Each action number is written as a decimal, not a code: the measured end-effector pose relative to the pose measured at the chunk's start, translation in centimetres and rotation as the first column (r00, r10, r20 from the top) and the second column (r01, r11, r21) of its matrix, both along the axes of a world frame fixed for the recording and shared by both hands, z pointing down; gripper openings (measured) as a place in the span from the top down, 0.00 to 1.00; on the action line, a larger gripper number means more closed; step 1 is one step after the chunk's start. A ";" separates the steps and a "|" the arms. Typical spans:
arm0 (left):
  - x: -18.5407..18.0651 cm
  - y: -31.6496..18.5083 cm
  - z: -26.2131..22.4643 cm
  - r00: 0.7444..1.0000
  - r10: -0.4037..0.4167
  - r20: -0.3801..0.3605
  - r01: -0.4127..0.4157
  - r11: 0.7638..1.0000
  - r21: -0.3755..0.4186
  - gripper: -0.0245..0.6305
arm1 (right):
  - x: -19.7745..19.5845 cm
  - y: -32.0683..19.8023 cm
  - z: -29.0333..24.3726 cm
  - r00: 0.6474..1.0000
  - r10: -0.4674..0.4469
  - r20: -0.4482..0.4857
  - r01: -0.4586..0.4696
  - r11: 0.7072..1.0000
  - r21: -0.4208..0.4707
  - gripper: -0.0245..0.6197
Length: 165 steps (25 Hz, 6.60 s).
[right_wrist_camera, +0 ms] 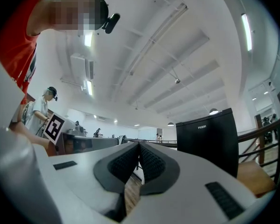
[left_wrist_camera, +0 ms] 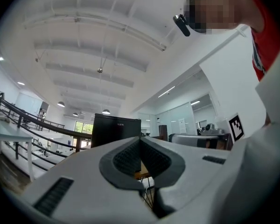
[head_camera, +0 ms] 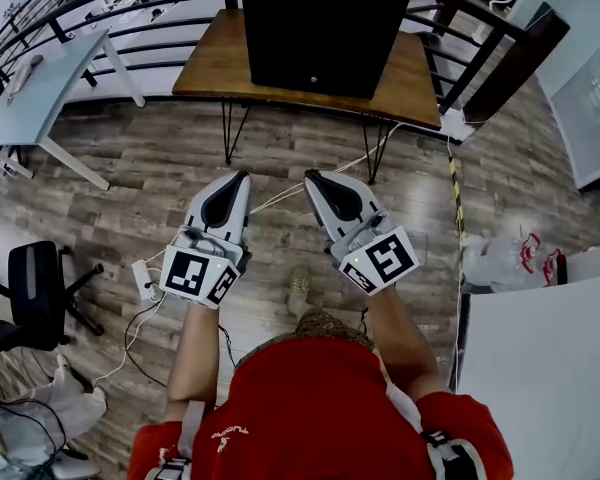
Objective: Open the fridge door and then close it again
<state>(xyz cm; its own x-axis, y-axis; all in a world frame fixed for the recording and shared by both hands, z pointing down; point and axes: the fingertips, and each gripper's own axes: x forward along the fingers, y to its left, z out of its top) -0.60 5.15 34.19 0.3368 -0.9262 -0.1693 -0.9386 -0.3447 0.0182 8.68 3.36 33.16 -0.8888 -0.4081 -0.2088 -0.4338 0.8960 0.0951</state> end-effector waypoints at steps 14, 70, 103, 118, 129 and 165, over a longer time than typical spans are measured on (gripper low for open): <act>-4.7 -16.3 -0.9 0.999 -0.036 0.012 0.036 0.999 0.005 0.95 | -4.1 -15.7 -1.0 0.999 -0.045 0.006 0.045 0.999 0.013 0.92; -17.8 -46.7 0.4 0.881 0.462 0.105 -0.455 0.886 -0.083 0.71 | -16.4 -31.6 1.5 0.949 0.297 -0.104 -0.301 0.953 -0.034 0.92; -16.3 -44.4 0.3 0.844 0.527 0.095 -0.527 0.849 -0.033 0.71 | -14.4 -30.4 2.7 0.930 0.336 -0.150 -0.346 0.937 -0.051 0.92; -13.3 -34.8 0.0 0.864 0.491 0.110 -0.492 0.870 -0.022 0.73 | -14.4 -26.0 2.1 0.933 0.340 -0.120 -0.347 0.936 -0.050 0.92; -10.3 -29.9 0.2 0.851 0.515 0.105 -0.514 0.857 -0.039 0.73 | -12.1 -23.5 2.7 0.921 0.376 -0.101 -0.384 0.921 -0.066 0.92; 6.2 -15.5 0.1 0.825 0.557 0.093 -0.556 0.830 -0.038 0.85 | 0.6 -11.2 4.0 0.917 0.385 -0.104 -0.394 0.914 -0.093 0.89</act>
<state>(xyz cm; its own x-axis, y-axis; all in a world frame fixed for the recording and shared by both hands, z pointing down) 5.63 -10.38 34.27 0.8099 -0.5776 -0.1025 -0.5844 -0.8095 -0.0560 9.29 -7.86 37.15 -0.6664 -0.7417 -0.0763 -0.7455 0.6641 0.0563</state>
